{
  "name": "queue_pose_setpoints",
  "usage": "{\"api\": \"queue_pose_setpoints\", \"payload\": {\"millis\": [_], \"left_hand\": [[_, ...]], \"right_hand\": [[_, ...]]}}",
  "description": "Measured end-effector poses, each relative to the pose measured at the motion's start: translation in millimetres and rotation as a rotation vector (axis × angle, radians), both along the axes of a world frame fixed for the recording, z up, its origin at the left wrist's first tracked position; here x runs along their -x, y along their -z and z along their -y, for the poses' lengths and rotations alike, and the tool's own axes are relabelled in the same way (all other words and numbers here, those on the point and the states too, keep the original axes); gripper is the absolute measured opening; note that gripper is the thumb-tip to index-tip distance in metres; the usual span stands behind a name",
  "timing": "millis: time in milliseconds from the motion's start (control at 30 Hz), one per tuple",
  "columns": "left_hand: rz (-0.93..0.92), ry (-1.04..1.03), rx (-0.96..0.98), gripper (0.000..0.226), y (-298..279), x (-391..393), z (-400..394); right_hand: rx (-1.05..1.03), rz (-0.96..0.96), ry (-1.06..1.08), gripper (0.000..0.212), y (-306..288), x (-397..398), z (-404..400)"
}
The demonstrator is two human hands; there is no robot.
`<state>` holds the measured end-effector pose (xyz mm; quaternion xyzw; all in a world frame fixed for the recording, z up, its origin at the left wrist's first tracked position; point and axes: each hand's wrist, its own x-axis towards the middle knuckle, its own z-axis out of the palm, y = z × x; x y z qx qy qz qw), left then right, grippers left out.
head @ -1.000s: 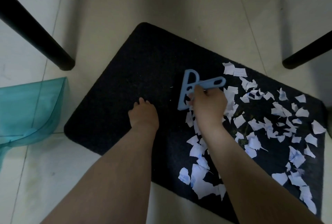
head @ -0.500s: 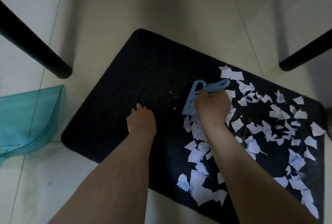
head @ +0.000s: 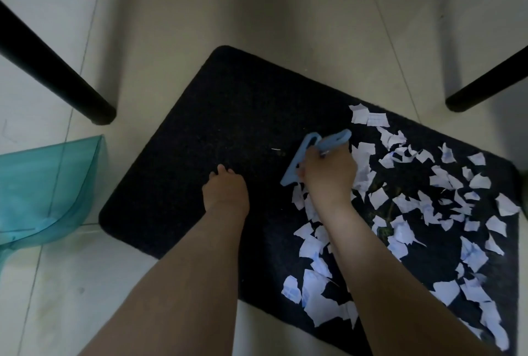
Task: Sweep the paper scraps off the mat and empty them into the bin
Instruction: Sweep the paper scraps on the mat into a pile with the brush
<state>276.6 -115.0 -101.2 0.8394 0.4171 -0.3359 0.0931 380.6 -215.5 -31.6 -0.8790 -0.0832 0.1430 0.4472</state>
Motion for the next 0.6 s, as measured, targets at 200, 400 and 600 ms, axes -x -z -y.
{"api": "queue_pose_setpoints", "payload": {"millis": [200, 400, 600], "left_hand": [[-0.031, -0.002, 0.004, 0.089, -0.2, 0.7, -0.3], [0.011, -0.004, -0.014, 0.085, 2.0, 0.2, 1.5], [-0.012, -0.002, 0.007, 0.085, 0.8, 0.0, 0.0]], "right_hand": [[-0.069, -0.229, -0.118, 0.016, 8.4, 11.9, -22.4], [0.019, -0.102, -0.005, 0.013, 8.6, -1.5, -4.9], [-0.117, -0.213, -0.05, 0.012, 1.6, -12.9, -21.5]]}}
